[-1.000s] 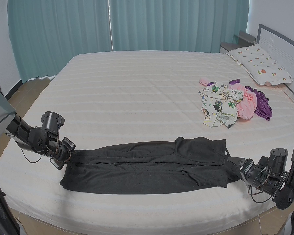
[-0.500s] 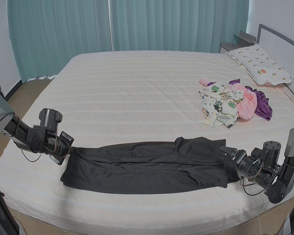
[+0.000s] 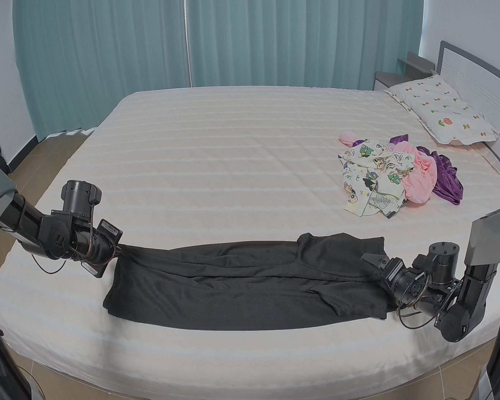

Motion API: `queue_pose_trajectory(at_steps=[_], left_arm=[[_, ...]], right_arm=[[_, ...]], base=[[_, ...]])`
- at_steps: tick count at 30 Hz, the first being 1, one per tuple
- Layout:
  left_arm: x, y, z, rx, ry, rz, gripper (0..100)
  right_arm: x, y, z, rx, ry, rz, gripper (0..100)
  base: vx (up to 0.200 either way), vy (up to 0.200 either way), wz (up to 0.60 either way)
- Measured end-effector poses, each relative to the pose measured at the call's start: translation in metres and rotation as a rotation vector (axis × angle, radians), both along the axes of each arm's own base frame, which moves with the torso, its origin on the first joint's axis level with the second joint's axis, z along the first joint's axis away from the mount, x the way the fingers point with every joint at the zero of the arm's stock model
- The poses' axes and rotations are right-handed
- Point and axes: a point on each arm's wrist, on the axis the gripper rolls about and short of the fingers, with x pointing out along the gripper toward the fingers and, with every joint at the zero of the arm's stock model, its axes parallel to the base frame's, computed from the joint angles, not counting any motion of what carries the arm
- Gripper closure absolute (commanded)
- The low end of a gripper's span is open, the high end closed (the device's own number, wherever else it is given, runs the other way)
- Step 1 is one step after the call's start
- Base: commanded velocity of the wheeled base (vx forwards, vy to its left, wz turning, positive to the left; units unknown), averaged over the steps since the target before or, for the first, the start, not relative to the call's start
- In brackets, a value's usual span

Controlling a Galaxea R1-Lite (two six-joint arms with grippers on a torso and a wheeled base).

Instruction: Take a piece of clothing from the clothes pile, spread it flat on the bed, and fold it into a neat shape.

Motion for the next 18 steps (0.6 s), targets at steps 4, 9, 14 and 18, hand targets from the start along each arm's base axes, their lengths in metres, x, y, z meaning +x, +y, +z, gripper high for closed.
queue_pose_trajectory(at_steps=[4, 9, 14, 18], left_arm=[[0.000, 0.000, 0.001, 0.000, -0.003, 0.000, 100], [-0.001, 0.000, 0.002, 0.000, -0.004, 0.000, 100], [-0.001, 0.000, 0.002, 0.000, -0.005, 0.000, 100], [-0.001, 0.000, 0.002, 0.000, -0.006, 0.000, 100]], right_arm=[[0.003, 0.001, -0.003, -0.003, 0.012, -0.001, 0], [0.010, 0.001, -0.007, -0.011, 0.043, -0.008, 100], [0.018, 0.001, -0.007, -0.012, 0.039, -0.017, 100], [0.020, 0.000, -0.007, -0.010, 0.032, -0.020, 100]], base=[[0.000, 0.000, 0.00], [0.000, 0.000, 0.00], [0.000, 0.000, 0.00], [0.000, 0.000, 0.00]])
